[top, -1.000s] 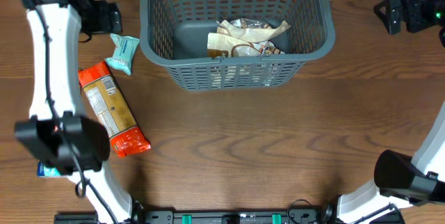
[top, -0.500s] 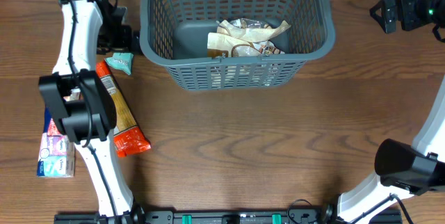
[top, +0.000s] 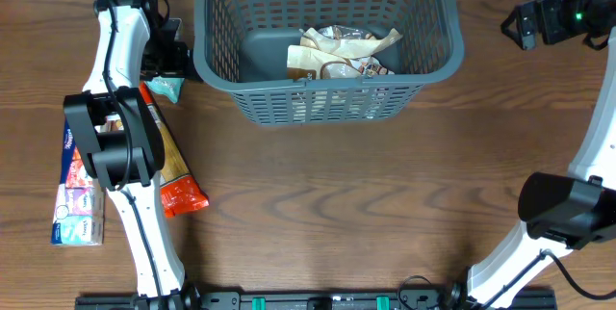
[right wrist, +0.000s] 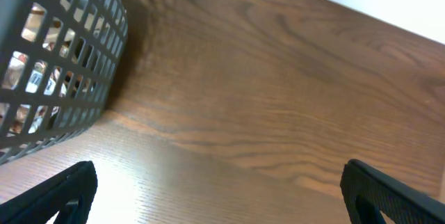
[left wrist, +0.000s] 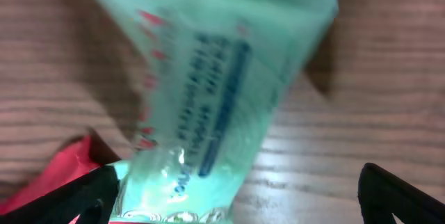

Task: Pack container
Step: 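Move the left gripper to the teal wipes packet and grasp it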

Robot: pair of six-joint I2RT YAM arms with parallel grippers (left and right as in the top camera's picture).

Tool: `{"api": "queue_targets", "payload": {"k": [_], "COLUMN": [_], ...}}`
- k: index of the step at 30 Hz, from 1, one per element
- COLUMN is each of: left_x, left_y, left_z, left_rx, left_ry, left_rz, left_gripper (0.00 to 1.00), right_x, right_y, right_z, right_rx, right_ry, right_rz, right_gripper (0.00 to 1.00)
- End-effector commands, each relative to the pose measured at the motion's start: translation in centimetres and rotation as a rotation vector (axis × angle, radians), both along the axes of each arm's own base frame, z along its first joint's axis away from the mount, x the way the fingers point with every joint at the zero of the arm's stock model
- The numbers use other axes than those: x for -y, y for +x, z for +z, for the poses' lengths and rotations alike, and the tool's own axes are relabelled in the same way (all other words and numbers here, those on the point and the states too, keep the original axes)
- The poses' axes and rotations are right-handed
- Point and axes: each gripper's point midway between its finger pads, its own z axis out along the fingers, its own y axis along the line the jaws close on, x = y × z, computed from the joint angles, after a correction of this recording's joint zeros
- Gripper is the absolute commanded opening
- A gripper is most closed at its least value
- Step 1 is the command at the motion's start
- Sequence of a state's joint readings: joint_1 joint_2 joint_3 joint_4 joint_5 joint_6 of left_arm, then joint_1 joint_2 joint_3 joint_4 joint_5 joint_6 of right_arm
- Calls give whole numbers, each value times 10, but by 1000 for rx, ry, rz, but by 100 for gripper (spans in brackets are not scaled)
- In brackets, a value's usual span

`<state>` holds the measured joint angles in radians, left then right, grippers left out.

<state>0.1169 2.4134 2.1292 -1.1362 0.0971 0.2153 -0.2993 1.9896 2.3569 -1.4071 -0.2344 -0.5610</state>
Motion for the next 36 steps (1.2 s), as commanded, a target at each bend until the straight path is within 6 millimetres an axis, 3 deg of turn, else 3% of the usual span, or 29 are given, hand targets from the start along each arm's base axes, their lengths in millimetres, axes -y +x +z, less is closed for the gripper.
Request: {"api": "queue_targets", "payload": {"k": [1, 8, 18, 23, 29, 33, 36], "left_x": [-7, -8, -8, -9, -8, -8, -8], "left_y": [7, 14, 2, 1, -2, -6, -7], "left_z": [0, -5, -33, -33, -33, -33, -33], "left_rx": [17, 40, -35, -38, -53, -65, -73], "left_ry": [40, 42, 41, 45, 43, 42, 41], "left_rz": [13, 14, 12, 12, 12, 12, 11], "left_gripper": [99, 99, 99, 100, 93, 80, 58], "right_x": [3, 3, 3, 3, 3, 3, 3], "right_y": [-1, -1, -1, -1, -1, -1, -1], "right_z": [-4, -4, -4, -3, -3, -3, -3], "right_rx": [-11, -10, -10, -8, -8, -8, -8], "right_ry": [-1, -2, -3, -3, -3, -3, -3], "right_rz": [4, 4, 3, 3, 3, 3, 3], "right_gripper": [99, 99, 99, 97, 91, 89, 83]}}
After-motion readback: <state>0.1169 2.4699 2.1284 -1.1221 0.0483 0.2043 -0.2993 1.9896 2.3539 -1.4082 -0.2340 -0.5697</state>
